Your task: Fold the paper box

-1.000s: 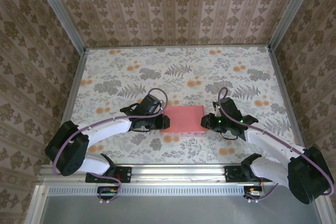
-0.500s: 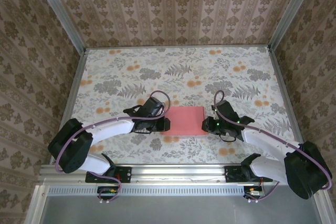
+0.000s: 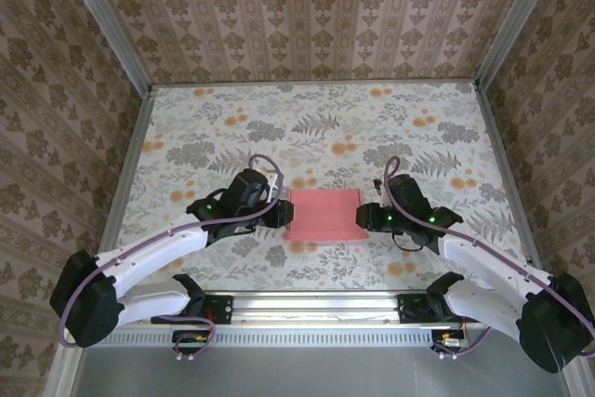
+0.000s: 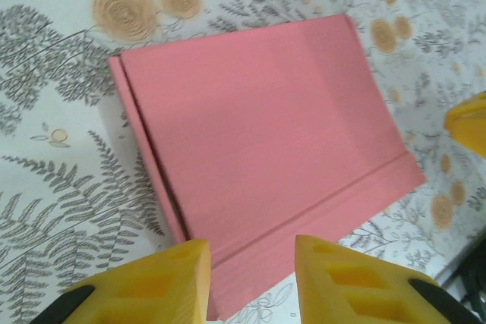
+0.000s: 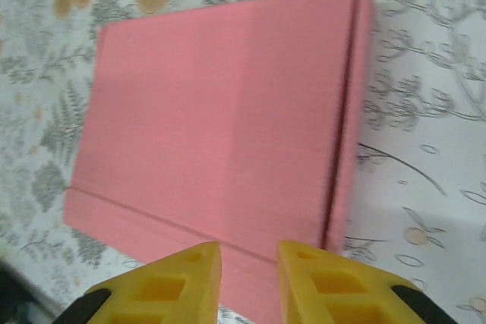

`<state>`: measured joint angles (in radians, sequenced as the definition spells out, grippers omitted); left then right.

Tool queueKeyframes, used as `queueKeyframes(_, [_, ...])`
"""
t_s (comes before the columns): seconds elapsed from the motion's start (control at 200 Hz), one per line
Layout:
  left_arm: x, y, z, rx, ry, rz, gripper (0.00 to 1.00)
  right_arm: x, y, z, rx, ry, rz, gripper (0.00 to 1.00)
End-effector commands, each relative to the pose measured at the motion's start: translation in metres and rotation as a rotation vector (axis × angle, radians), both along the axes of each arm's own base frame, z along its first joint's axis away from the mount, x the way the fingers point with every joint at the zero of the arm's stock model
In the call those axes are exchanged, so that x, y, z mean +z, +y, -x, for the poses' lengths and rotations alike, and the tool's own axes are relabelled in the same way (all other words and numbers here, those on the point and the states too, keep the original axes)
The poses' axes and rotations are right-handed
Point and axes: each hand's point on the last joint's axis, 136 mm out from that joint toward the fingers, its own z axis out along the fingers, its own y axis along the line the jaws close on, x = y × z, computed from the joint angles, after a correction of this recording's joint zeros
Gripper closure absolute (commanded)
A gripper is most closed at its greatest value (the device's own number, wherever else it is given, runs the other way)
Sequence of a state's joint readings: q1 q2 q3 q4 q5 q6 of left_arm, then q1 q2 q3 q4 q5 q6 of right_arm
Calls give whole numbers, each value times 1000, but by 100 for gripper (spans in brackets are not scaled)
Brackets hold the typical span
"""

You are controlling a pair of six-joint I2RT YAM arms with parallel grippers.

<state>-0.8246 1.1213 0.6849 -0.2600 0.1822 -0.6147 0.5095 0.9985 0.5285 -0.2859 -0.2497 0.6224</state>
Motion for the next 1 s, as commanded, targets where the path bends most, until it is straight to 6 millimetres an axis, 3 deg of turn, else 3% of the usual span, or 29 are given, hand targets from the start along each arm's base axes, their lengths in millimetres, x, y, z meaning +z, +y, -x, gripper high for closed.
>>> queueKeyframes(0.0, [-7, -15, 7, -96, 12, 25, 66, 12, 26, 2, 112, -3, -98, 72])
queueKeyframes(0.155, [-21, -43, 6, -152, 43, 41, 67, 3, 31, 3, 115, 29, -129, 71])
queueKeyframes(0.27, [-30, -52, 1, -160, 48, 29, 67, -7, 29, 3, 105, 46, -115, 71])
queueKeyframes(0.685, [-65, -43, 3, -138, 90, -44, 67, -50, 14, 10, 58, 123, -25, 71])
queueKeyframes(0.895, [-80, -41, 7, -128, 121, -51, 67, -52, 11, 10, 51, 125, -9, 71])
queueKeyframes(0.995, [-77, -45, 4, -124, 118, -36, 67, -51, 10, 8, 44, 117, -9, 70])
